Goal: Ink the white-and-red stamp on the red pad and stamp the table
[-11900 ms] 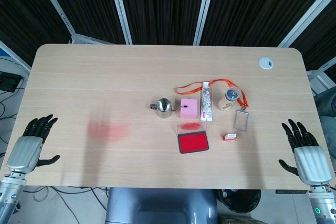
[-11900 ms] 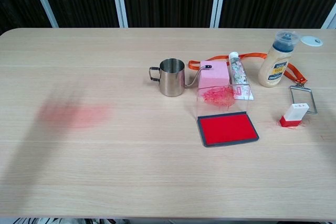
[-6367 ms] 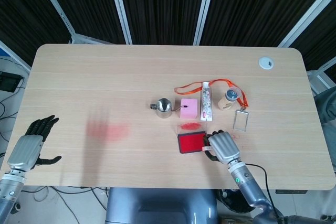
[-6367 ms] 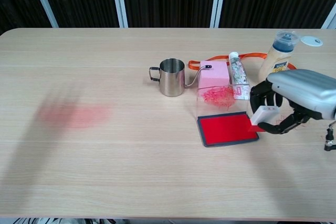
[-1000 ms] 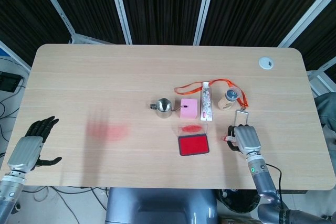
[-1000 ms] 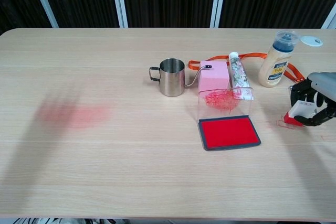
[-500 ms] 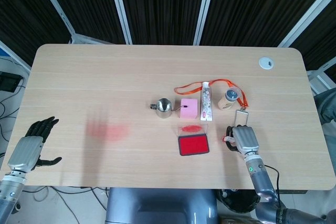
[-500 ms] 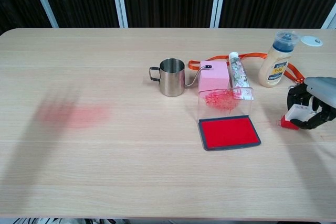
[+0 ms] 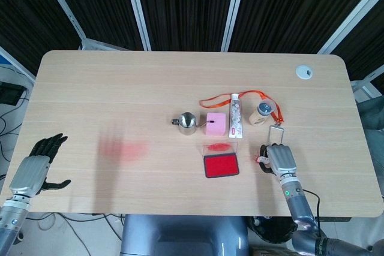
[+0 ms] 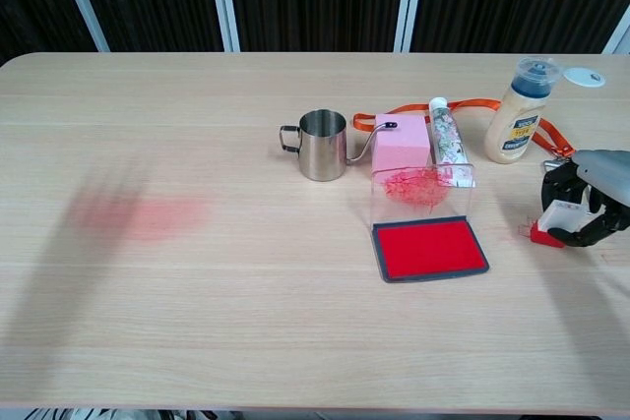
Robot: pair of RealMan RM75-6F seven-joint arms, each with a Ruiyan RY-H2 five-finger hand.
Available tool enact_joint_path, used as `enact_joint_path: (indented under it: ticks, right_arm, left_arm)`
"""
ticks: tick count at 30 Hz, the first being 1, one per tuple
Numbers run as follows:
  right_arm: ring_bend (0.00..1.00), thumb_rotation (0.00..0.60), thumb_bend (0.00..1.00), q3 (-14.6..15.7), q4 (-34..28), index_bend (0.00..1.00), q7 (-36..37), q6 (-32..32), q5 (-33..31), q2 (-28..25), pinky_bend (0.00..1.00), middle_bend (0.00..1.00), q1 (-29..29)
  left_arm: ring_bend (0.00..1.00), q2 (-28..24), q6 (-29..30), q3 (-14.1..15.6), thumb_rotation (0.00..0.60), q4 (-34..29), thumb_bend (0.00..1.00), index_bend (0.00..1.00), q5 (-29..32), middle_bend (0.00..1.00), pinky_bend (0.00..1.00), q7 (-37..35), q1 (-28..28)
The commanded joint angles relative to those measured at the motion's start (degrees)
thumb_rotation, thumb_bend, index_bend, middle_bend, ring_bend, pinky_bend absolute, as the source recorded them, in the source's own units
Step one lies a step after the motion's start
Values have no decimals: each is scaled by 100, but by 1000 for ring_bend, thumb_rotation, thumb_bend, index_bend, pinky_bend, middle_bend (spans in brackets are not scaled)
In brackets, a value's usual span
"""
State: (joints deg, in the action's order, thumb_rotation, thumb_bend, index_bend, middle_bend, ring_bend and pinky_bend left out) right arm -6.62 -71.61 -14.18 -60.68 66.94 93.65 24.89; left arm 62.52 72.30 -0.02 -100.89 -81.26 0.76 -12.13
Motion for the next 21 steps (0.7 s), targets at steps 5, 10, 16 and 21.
enact_joint_path:
  ticks: [5,10,16,21]
  right_arm:
    - [423,600,441,-19,22,742,-57,-2,-38,23,454,566,-12]
    - [416,600,429,-37,20,725,-94,-1,-65,26,453,554,-20]
    - [399,600,412,-53,-7,701,-155,13,-111,25,449,535,-28]
    - [392,600,405,-68,-33,688,-227,39,-172,21,449,525,-27]
  left_arm:
    - [0,-2,-7,-1,600,3,1,0,6,0,0,-1,-1]
    - [0,3,-4,-3,600,9,2,0,7,0,0,5,0]
    - [0,3,-3,-2,600,8,2,0,4,0,0,16,0]
    - [0,2,-1,-5,600,6,2,0,6,0,0,15,1]
